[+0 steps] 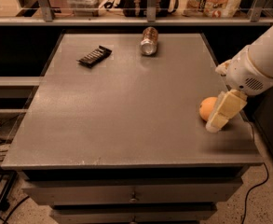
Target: Move orange near rxbar chocolate
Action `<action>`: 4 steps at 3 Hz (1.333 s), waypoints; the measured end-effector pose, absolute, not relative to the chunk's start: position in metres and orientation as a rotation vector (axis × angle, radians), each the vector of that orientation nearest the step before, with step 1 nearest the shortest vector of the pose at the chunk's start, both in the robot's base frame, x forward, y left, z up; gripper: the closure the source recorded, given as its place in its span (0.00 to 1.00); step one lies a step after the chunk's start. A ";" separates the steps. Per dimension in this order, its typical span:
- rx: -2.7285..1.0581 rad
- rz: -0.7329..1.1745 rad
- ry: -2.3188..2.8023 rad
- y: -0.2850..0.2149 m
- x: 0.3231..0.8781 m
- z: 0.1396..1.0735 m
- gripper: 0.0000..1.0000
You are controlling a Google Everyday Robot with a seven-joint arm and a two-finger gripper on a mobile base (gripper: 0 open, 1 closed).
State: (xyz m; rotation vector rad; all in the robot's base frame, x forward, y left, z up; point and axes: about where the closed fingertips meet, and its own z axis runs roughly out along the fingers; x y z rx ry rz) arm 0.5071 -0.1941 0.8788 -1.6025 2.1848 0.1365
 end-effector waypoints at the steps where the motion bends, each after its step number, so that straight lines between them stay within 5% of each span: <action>1: -1.599 0.154 2.229 -0.201 0.507 0.862 0.00; 4: -1.612 0.183 2.270 -0.196 0.505 0.844 0.65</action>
Offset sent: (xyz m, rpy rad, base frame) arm -0.0031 -0.0085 -0.0465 -0.0154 0.1010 -0.0193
